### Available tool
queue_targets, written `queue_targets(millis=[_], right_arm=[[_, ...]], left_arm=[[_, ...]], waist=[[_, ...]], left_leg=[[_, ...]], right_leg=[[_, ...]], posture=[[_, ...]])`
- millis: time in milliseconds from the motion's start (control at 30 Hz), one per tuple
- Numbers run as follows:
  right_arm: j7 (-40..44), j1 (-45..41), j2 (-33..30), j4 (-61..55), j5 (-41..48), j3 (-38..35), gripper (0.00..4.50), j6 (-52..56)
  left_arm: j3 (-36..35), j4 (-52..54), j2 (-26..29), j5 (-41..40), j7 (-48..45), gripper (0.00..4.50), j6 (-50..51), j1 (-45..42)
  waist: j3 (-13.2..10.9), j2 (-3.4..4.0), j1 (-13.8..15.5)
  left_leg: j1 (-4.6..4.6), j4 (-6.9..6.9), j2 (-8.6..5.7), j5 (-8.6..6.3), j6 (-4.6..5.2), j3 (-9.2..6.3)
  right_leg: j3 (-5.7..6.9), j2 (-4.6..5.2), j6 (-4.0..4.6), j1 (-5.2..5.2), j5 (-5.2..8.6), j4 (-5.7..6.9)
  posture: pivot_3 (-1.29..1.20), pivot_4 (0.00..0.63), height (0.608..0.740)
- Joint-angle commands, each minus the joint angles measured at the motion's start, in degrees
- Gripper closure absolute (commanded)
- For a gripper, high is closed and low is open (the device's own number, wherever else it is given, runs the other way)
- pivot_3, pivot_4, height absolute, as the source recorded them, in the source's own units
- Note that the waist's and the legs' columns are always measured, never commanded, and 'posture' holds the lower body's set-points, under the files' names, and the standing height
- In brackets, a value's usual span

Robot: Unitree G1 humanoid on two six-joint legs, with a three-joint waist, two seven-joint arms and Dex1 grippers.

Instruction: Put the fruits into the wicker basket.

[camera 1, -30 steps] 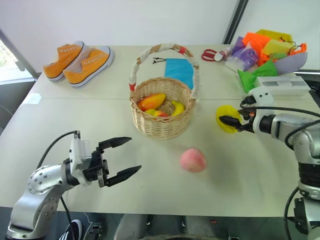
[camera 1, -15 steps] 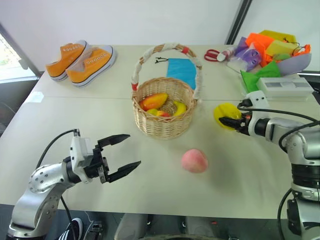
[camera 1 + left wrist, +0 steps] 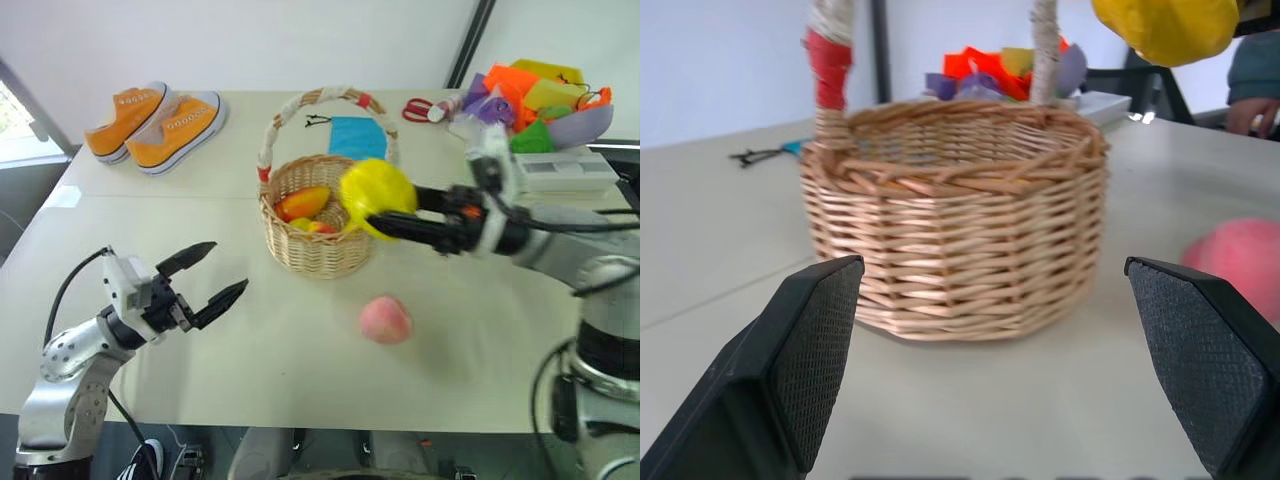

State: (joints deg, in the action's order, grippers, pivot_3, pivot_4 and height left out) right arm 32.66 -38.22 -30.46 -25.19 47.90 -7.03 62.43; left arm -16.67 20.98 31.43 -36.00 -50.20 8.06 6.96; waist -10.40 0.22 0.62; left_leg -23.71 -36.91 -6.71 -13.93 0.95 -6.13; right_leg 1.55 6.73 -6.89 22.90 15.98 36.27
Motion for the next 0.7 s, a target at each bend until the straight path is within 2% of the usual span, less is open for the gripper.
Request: queue_targets(millis=[33, 200, 333, 467, 567, 633, 700], right_arm=[[-4.52, -2.12, 3.33, 2.3, -6.36, 4.71, 2.02, -5.36], [-5.83, -2.62, 6.21, 6.19, -12.99, 9.57, 2.02, -11.27], [-5.44, -2.23, 6.64, 7.63, -15.71, 10.65, 0.14, -13.35], [-2.78, -1.96, 6.39, 5.8, -13.12, 7.22, 0.06, -14.52], [0.26, -1.43, 3.01, 4.55, -8.79, 2.23, 0.06, -12.39], [0.45, -1.58, 1.44, 6.67, -11.45, 3.41, 0.06, -13.87], [-0.46, -1.88, 2.62, 7.3, -13.5, 6.18, 0.06, -14.98]], left_arm=[[-0.64, 0.86, -0.31, 0.16, 0.54, 0.0, -1.14, -0.23], [-1.24, 1.35, -0.23, -0.07, 0.42, 0.0, -1.29, 0.82], [-0.98, 2.07, -0.37, -0.11, 0.47, 0.0, -1.37, 1.4], [-0.05, 3.46, -0.06, -1.03, -0.58, 0.0, -0.38, 2.65], [0.4, 4.65, 0.39, -2.47, -1.94, 0.0, 0.97, 3.62], [0.51, 3.65, 0.14, -2.49, -1.91, 0.0, 1.0, 2.75], [1.56, 2.52, -0.16, -1.23, -2.26, 0.0, 0.34, 1.63]], waist=[[0.02, -0.03, 0.26], [0.02, -0.03, -0.02], [0.02, -0.03, -0.21], [0.02, -0.03, -0.37], [0.01, -0.03, -0.17], [0.03, -0.04, 0.07], [0.03, -0.04, -0.07]], left_leg=[[-0.03, 0.0, -0.05, 0.0, 0.0, -0.02], [-0.22, 0.0, -0.16, 0.15, -0.25, -0.04], [-0.25, 0.03, -0.13, 0.17, -0.28, -0.04], [-0.25, 0.03, -0.11, 0.17, -0.27, -0.04], [-0.25, 0.02, -0.12, 0.14, -0.23, -0.04], [-0.25, 0.02, -0.12, 0.05, -0.07, -0.04], [-0.24, 0.01, -0.11, 0.04, -0.05, -0.04]], right_leg=[[0.0, 0.02, -0.02, 0.02, -0.01, 0.0], [-0.07, 0.06, -0.1, 0.18, -0.06, 0.0], [-0.08, 0.02, -0.11, 0.28, -0.07, 0.06], [-0.08, 0.01, -0.11, 0.28, -0.07, 0.08], [-0.08, 0.02, -0.11, 0.27, -0.07, 0.07], [-0.08, 0.02, -0.11, 0.25, -0.07, 0.06], [-0.07, 0.02, -0.11, 0.24, -0.07, 0.06]], posture=[[0.0, 0.15, 0.74], [0.0, 0.15, 0.74], [0.0, 0.15, 0.74], [0.0, 0.15, 0.74], [0.0, 0.15, 0.74], [0.0, 0.15, 0.74], [0.0, 0.15, 0.74]])
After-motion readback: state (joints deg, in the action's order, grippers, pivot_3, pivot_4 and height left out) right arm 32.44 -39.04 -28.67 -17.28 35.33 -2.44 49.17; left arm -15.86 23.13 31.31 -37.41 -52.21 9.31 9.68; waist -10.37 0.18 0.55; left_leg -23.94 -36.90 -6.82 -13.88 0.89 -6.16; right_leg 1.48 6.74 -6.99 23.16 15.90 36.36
